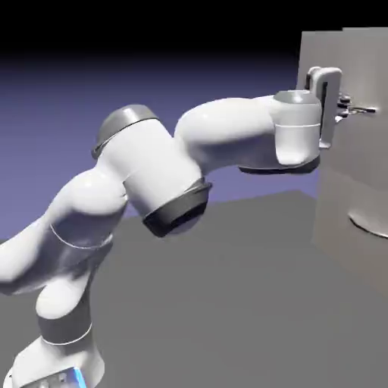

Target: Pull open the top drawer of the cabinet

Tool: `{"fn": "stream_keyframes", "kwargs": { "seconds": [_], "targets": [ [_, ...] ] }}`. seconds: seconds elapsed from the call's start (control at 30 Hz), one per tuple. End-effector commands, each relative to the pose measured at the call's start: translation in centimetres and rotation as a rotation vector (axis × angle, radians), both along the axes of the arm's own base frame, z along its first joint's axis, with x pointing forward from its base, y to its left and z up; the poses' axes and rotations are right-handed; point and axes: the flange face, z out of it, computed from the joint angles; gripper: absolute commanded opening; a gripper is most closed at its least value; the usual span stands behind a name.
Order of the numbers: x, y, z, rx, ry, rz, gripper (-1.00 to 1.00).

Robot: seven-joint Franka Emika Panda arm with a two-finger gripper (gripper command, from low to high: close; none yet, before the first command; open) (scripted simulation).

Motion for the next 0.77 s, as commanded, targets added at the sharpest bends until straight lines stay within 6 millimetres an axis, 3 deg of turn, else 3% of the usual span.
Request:
{"fn": "stream_keyframes", "kwargs": {
  "seconds": [0.0, 0.2, 0.47, 0.63, 0.67, 0.73],
  "targets": [
    [-0.9, 0.0, 0.0, 0.0, 0.001, 0.0, -1.0],
    [-5.9, 0.0, 0.0, 0.0, -0.004, -0.001, -1.0],
    [-5.5, 0.0, 0.0, 0.001, -0.004, 0.0, -1.0],
    [-7.9, 0.0, 0.0, 0.0, 0.001, 0.0, -1.0],
    [-7.9, 0.0, 0.0, 0.0, 0.001, 0.0, 1.0],
    [-8.7, 0.0, -0.1, 0.003, 0.003, 0.001, 1.0]
  ]
}}
